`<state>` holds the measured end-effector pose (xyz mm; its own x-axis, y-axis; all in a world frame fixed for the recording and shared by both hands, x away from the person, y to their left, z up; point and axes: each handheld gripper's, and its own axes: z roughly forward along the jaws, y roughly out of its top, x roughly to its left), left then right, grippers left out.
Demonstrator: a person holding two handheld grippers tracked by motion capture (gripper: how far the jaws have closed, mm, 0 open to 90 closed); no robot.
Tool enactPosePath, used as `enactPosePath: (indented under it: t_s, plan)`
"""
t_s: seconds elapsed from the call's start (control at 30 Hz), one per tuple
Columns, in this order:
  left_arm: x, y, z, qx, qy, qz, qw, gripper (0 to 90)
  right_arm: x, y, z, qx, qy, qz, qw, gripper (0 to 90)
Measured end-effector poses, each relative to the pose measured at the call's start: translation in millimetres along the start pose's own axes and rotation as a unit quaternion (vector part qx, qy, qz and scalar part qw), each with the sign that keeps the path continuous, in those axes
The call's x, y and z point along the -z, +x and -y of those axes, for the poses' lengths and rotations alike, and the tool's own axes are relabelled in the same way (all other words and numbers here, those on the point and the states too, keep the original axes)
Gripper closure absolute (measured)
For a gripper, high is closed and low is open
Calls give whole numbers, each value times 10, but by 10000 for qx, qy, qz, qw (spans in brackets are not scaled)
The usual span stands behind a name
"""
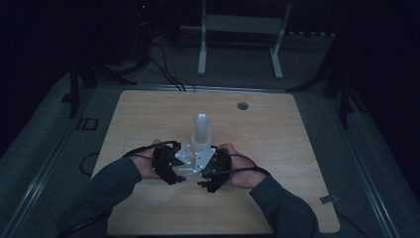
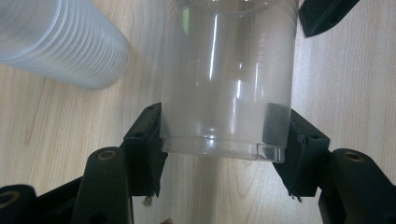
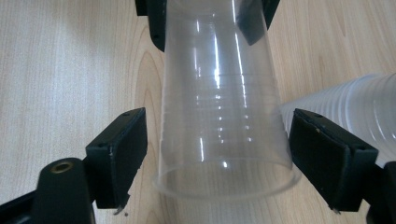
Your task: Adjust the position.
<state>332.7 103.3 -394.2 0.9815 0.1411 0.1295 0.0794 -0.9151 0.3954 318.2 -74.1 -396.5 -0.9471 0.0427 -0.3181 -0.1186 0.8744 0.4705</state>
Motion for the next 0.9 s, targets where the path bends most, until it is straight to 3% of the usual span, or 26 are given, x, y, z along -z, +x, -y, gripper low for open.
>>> enactPosePath:
  t_s: [0.33, 0.9]
  plan:
    - [-44, 13, 38, 94, -47, 35, 9999, 412, 108, 4, -8, -59, -242, 93, 9996, 194]
    - [-71, 73, 146, 349, -126, -41, 9993, 412, 177, -4, 49, -121, -321, 210, 9992, 230]
